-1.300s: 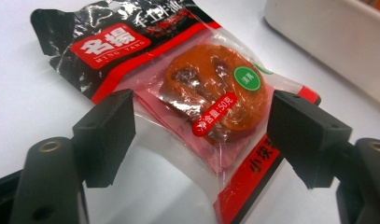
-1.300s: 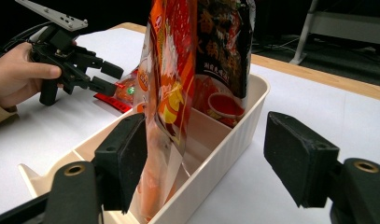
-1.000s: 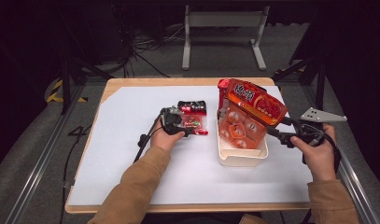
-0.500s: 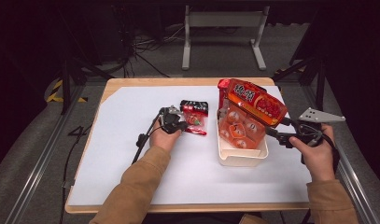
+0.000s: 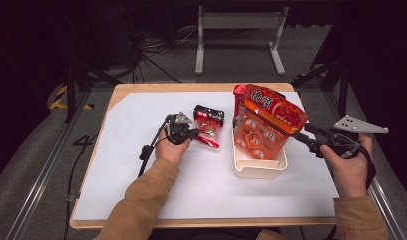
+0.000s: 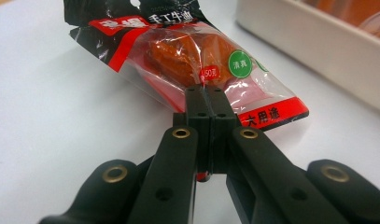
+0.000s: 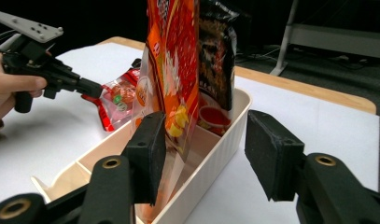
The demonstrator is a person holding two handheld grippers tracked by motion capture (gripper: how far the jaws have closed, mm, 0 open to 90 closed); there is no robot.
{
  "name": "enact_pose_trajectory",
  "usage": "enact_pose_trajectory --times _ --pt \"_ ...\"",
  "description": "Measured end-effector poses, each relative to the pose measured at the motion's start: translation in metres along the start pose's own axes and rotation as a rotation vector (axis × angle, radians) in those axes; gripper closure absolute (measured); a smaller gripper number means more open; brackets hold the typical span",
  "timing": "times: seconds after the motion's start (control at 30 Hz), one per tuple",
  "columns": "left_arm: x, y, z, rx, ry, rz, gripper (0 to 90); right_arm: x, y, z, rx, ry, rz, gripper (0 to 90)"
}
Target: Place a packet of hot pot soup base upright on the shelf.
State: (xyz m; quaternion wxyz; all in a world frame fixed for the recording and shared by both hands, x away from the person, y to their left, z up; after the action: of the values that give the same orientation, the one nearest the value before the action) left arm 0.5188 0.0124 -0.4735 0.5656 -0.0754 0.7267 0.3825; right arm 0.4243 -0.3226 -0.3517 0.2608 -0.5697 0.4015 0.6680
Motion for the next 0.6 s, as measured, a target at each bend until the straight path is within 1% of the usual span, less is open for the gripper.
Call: enact_pose_trajectory --times 0.07,0.17,0.27,0.47,0.5,0.57,0.6 --pt "-0.003 0.007 -0.004 0.009 -0.005 -0.014 90.0 -0.002 0.002 -0.001 0.009 0.0 -0.007 47.2" --pt "-0.006 0.016 -0.009 0.02 -0.019 -0.019 90.0 -0.005 0.007 -0.001 0.02 -0.002 -0.015 46.3" --pt "-0.01 0.026 -0.014 0.034 -0.035 -0.032 90.0 -0.009 0.013 0.0 0.031 0.007 -0.025 46.1" --pt "-0.017 0.049 -0.027 0.046 -0.081 -0.067 90.0 -0.019 0.023 0.012 0.024 0.011 -0.038 46.3" --pt "-0.017 0.049 -0.027 0.046 -0.081 -0.067 90.0 -0.02 0.024 0.014 0.025 0.019 -0.041 46.3" --pt "-0.02 0.06 -0.034 0.053 -0.099 -0.084 90.0 -0.025 0.026 0.023 0.006 0.014 -0.052 46.3" --pt "-0.021 0.064 -0.036 0.058 -0.109 -0.09 90.0 -0.025 0.026 0.023 0.006 0.014 -0.052 46.3"
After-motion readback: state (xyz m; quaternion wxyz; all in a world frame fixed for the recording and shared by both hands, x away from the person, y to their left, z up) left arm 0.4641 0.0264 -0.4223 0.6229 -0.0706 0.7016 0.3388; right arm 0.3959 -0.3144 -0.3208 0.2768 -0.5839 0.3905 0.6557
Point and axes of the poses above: each handheld gripper's, and its own axes: y roughly backward along the jaws, x roughly out of its underside, z roughly to its left, the point moved 9 cm from there along -y, roughly forward along the jaws, and after that the axes turned 9 degrees about -z, right-handed, at the moved point
